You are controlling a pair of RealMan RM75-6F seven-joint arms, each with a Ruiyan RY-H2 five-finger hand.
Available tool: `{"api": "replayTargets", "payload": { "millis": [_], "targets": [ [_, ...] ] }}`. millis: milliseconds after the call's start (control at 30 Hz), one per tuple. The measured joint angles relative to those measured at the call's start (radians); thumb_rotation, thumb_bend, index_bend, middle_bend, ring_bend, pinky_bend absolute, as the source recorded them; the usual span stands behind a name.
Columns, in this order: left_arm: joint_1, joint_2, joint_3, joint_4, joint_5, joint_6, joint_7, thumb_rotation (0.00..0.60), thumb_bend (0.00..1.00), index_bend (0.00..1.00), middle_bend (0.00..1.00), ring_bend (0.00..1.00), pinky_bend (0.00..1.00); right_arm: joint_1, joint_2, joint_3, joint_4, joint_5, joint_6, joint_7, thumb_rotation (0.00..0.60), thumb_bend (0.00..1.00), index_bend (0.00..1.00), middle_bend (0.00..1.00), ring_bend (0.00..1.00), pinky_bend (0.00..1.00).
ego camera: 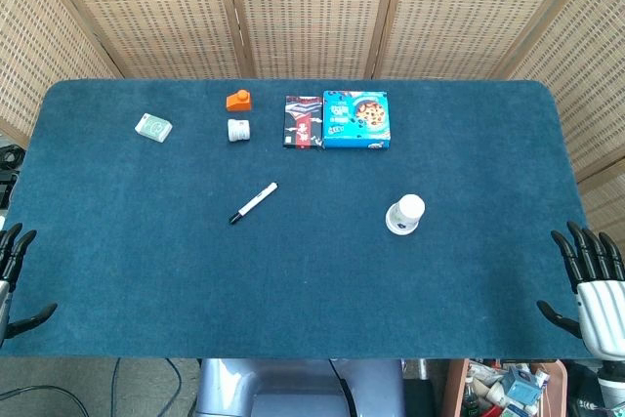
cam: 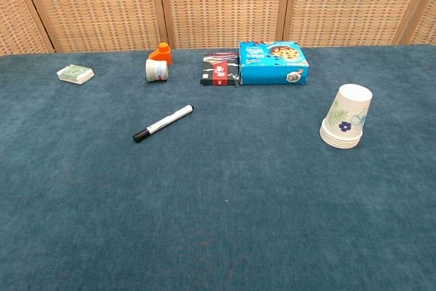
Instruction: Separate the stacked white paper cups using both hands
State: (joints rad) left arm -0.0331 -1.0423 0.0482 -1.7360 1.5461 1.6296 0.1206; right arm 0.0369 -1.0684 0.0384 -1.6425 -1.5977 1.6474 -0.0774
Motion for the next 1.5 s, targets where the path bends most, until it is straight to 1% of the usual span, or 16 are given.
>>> {"api": "replayTargets", "payload": {
  "millis": [200,300,367,500,667,800,867,967,1033,1133,1233,1333,1500],
  "targets": [
    [0.005,-0.001,-0.009,0.003,-0.002,0.000,-0.001,0.600,0.12,0.00,0.00,0.00,0.00,0.000,-0.012,0.015,-0.001,0.004,0.005,0.011,0.600,0.00,0.00,0.00,0.00,0.00],
    [0.006,-0.009,-0.014,0.011,-0.010,-0.004,0.013,0.600,0.12,0.00,0.00,0.00,0.00,0.013,-0.017,0.021,0.001,-0.013,0.002,0.048,0.600,0.00,0.00,0.00,0.00,0.00],
    [0.002,-0.018,-0.018,0.017,-0.013,-0.013,0.022,0.600,0.12,0.00,0.00,0.00,0.00,0.039,-0.014,0.026,0.002,-0.031,-0.020,0.076,0.600,0.00,0.00,0.00,0.00,0.00],
    [-0.013,-0.040,-0.037,0.037,-0.029,-0.036,0.034,0.600,0.12,0.00,0.00,0.00,0.00,0.121,0.017,0.050,-0.016,-0.037,-0.126,0.139,0.600,0.00,0.00,0.00,0.00,0.00],
    [-0.019,-0.056,-0.061,0.052,-0.064,-0.046,0.047,0.600,0.12,0.00,0.00,0.00,0.00,0.258,0.060,0.100,-0.051,0.006,-0.344,0.210,0.600,0.00,0.00,0.01,0.00,0.00],
    [-0.027,-0.068,-0.076,0.062,-0.103,-0.072,0.075,0.600,0.12,0.00,0.00,0.00,0.00,0.372,0.071,0.143,-0.070,0.095,-0.540,0.236,0.600,0.00,0.00,0.06,0.00,0.05],
    [-0.034,-0.073,-0.085,0.067,-0.121,-0.087,0.083,0.600,0.12,0.00,0.00,0.00,0.00,0.439,0.065,0.167,-0.072,0.169,-0.643,0.234,0.600,0.00,0.00,0.07,0.00,0.07],
    [-0.044,-0.077,-0.101,0.073,-0.147,-0.107,0.087,0.600,0.12,0.00,0.00,0.00,0.00,0.535,0.035,0.195,-0.059,0.285,-0.766,0.201,0.600,0.00,0.01,0.09,0.01,0.09],
    [-0.048,-0.078,-0.109,0.076,-0.162,-0.117,0.085,0.600,0.12,0.00,0.00,0.00,0.00,0.598,0.003,0.205,-0.039,0.352,-0.826,0.154,0.600,0.00,0.05,0.13,0.04,0.12],
    [-0.051,-0.078,-0.116,0.082,-0.182,-0.132,0.081,0.600,0.12,0.00,0.00,0.00,0.00,0.661,-0.050,0.209,0.009,0.427,-0.878,0.070,0.600,0.01,0.11,0.19,0.10,0.17],
    [-0.054,-0.078,-0.124,0.085,-0.199,-0.142,0.078,0.600,0.12,0.00,0.00,0.00,0.00,0.701,-0.103,0.205,0.066,0.501,-0.920,0.006,0.600,0.03,0.14,0.22,0.14,0.22],
    [-0.055,-0.077,-0.131,0.085,-0.209,-0.145,0.071,0.600,0.12,0.00,0.00,0.00,0.00,0.732,-0.140,0.197,0.112,0.567,-0.951,-0.040,0.600,0.05,0.15,0.25,0.17,0.24],
    [-0.060,-0.075,-0.139,0.090,-0.229,-0.164,0.059,0.600,0.12,0.00,0.00,0.00,0.00,0.771,-0.174,0.179,0.146,0.633,-0.983,-0.085,0.600,0.07,0.17,0.27,0.19,0.25]
  ]
}}
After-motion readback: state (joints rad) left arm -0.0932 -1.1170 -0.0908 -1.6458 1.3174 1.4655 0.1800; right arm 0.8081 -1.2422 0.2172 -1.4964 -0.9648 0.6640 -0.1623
